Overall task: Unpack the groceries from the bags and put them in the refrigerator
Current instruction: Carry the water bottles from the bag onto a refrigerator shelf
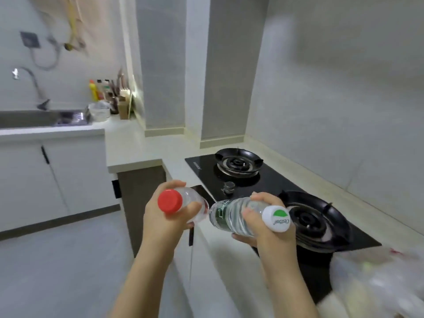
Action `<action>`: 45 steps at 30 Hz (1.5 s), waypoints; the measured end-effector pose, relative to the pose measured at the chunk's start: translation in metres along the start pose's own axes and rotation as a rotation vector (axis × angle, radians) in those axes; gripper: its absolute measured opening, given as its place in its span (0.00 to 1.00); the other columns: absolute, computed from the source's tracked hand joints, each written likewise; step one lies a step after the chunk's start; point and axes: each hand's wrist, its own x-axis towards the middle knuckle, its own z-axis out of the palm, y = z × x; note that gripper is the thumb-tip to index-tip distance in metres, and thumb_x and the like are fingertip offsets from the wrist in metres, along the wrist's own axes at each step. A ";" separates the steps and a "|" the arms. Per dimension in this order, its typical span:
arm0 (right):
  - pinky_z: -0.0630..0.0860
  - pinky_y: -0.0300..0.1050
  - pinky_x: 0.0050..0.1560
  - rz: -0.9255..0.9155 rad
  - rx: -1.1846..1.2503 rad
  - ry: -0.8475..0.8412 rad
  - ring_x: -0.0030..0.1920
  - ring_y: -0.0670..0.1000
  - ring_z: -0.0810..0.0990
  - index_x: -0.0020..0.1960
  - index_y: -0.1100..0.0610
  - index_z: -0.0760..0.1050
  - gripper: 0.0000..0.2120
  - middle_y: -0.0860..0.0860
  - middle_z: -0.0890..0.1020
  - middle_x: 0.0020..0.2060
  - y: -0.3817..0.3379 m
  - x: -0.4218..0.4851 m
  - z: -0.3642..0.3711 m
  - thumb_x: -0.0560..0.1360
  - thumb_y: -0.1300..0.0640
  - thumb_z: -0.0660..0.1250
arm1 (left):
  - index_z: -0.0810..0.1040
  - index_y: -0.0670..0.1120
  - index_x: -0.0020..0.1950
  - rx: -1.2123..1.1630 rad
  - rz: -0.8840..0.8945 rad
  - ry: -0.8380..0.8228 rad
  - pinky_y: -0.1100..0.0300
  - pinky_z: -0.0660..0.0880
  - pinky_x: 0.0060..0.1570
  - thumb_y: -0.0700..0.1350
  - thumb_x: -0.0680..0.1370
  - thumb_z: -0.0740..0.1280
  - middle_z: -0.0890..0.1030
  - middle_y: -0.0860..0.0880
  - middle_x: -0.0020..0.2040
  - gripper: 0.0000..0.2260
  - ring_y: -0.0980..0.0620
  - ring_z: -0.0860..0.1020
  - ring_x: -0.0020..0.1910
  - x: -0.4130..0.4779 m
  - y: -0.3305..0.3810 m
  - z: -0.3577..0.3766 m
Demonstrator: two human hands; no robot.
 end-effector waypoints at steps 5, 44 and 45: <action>0.82 0.56 0.38 0.069 -0.061 -0.240 0.46 0.54 0.80 0.39 0.41 0.76 0.13 0.43 0.80 0.40 0.023 -0.036 0.092 0.65 0.59 0.71 | 0.78 0.52 0.48 0.087 -0.058 0.175 0.45 0.81 0.38 0.35 0.63 0.76 0.78 0.48 0.47 0.19 0.47 0.78 0.47 -0.015 -0.001 -0.107; 0.80 0.56 0.38 0.188 0.371 -1.913 0.39 0.45 0.79 0.41 0.42 0.76 0.12 0.39 0.79 0.38 0.002 -0.346 0.429 0.60 0.56 0.68 | 0.79 0.54 0.45 0.291 0.162 1.862 0.44 0.81 0.39 0.44 0.57 0.71 0.79 0.56 0.39 0.17 0.49 0.78 0.40 -0.303 0.079 -0.405; 0.80 0.57 0.38 0.186 0.393 -1.925 0.38 0.44 0.79 0.41 0.42 0.76 0.12 0.39 0.79 0.38 -0.004 -0.359 0.434 0.60 0.56 0.68 | 0.78 0.54 0.46 0.319 0.185 1.874 0.45 0.80 0.39 0.44 0.57 0.71 0.79 0.57 0.38 0.18 0.51 0.78 0.40 -0.311 0.086 -0.411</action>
